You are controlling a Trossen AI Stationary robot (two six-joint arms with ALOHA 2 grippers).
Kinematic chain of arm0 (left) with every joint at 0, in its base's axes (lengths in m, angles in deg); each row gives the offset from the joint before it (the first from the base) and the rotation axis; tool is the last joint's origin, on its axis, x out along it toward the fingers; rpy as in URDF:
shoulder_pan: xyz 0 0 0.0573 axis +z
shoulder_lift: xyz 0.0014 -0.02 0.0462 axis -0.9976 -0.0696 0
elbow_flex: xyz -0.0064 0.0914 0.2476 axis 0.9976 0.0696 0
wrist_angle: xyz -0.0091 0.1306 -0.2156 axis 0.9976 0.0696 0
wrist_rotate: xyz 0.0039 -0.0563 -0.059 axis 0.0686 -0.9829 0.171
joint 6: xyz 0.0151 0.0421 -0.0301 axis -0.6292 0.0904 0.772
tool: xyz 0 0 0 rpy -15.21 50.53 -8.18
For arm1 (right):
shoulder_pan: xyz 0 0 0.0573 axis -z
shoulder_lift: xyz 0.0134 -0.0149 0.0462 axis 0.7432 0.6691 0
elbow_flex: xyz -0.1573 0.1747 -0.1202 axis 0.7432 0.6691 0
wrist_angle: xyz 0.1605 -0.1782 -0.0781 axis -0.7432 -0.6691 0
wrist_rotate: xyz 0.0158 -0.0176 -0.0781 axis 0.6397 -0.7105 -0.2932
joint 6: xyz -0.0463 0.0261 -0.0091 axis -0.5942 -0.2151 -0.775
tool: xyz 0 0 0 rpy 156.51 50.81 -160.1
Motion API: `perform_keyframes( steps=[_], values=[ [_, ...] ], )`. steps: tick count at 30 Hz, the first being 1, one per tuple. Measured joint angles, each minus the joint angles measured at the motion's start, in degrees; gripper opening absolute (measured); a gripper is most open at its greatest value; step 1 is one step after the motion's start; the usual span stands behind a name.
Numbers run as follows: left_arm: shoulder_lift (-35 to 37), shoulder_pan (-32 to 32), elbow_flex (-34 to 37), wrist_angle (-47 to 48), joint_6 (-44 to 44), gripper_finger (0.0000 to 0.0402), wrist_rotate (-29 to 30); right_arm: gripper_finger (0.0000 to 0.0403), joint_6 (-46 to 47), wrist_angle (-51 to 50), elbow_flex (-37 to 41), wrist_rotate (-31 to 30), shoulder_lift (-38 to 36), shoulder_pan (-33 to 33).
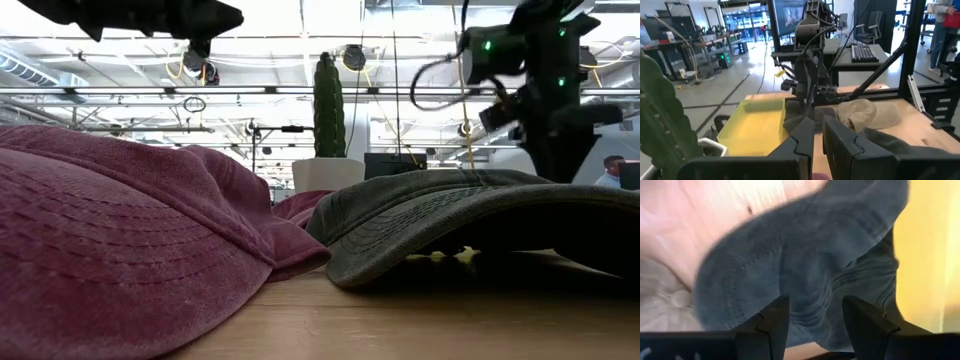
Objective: Pick & Place hat
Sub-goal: Put the top right black cap into the yellow bin
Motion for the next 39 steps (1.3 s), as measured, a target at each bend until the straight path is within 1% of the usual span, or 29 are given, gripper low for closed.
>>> perform_keyframes(
  steps=[5,10,18,21,25,35,37,39],
  values=[
    [0.0,0.0,0.0,1.6,-0.2,0.0047,0.0,0.0169,-0.6,0.6,0.1,0.9,2.3,0.8],
    [0.0,0.0,0.0,1.8,-0.4,0.0047,0.0,0.0169,-0.9,1.8,0.2,2.7,2.3,0.8],
    [0.0,0.0,0.1,1.8,-0.4,0.0047,0.0,0.0169,-1.0,3.4,1.4,2.7,2.5,0.8],
    [0.0,0.0,0.1,1.8,-0.4,0.0047,0.0,0.0162,-0.9,3.4,1.4,2.7,2.5,0.8],
    [0.0,0.0,0.1,1.8,-0.5,0.0047,0.1,0.0129,-1.2,3.4,1.4,3.9,2.5,0.8],
    [0.0,0.1,0.1,1.8,-0.6,0.0047,0.1,0.0016,-1.4,3.4,1.4,4.0,2.5,0.8],
    [0.0,0.1,0.1,1.8,-0.6,0.0047,0.1,0.0005,-1.5,3.4,1.4,4.2,2.5,0.8],
    [0.0,0.1,0.1,1.8,-0.6,0.0047,0.1,0.0006,-1.6,3.4,1.4,4.7,2.5,0.8]
  ],
)
